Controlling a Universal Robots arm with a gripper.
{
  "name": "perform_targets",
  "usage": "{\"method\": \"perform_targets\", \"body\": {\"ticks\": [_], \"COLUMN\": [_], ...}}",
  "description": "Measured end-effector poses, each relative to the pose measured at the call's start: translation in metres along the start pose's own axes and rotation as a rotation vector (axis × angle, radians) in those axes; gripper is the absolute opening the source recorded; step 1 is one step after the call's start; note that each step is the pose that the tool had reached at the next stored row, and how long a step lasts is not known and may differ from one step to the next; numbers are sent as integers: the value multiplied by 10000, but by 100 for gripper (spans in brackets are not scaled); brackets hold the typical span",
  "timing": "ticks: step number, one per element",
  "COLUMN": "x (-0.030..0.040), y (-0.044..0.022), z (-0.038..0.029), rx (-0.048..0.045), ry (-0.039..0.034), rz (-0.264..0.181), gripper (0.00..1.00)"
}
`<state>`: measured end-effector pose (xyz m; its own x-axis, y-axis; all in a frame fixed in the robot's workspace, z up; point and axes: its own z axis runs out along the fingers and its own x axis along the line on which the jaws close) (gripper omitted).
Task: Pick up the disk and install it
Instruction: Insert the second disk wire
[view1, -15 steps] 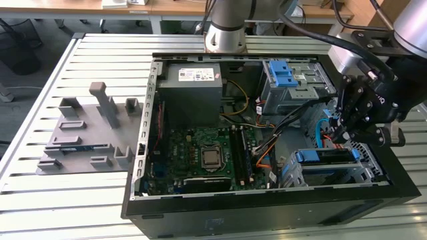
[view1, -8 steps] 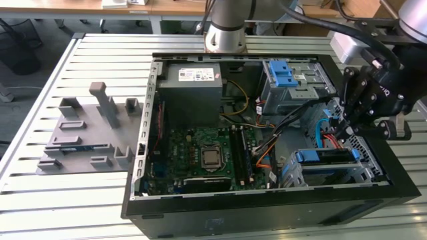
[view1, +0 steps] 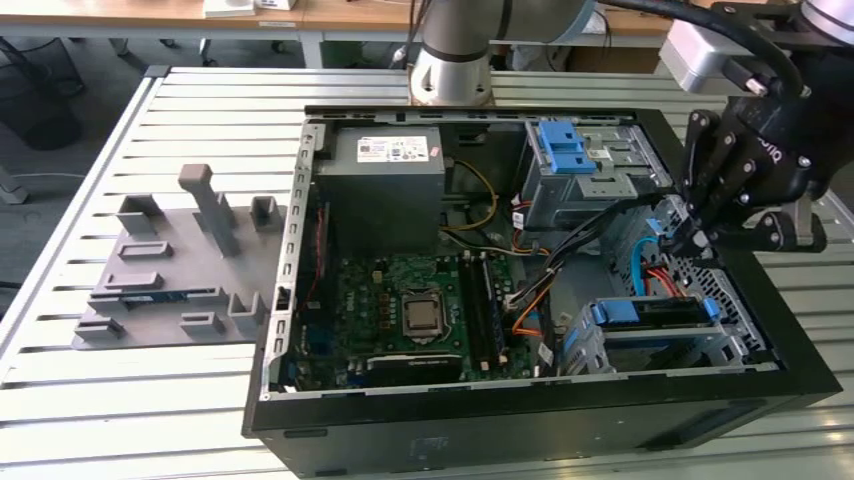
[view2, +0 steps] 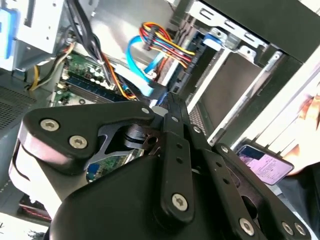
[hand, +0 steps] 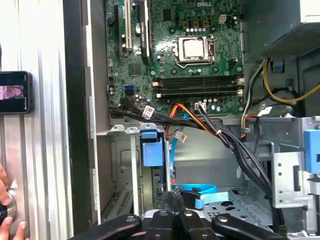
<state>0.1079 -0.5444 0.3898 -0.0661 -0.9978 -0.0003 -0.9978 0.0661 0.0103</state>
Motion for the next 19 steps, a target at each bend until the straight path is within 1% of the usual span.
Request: {"method": "perform_targets", "body": {"ticks": [4,6,10,12,14,15,16,17,18,19], "x": [-100,-132,-175,-203,-232,-251,-271,-289,-306,-322], "y": [11,20,33,40,41,42,44,45,46,47], "z": [-30,-34,-30,-15,0,9,16,25,33,41], "rx": [0,1,16,57,91,98,104,110,115,120], "ry": [1,6,55,157,352,433,499,563,629,685], "rz": [2,2,2,3,3,4,5,6,6,6], "gripper": [11,11,11,11,11,11,16,16,24,24]}}
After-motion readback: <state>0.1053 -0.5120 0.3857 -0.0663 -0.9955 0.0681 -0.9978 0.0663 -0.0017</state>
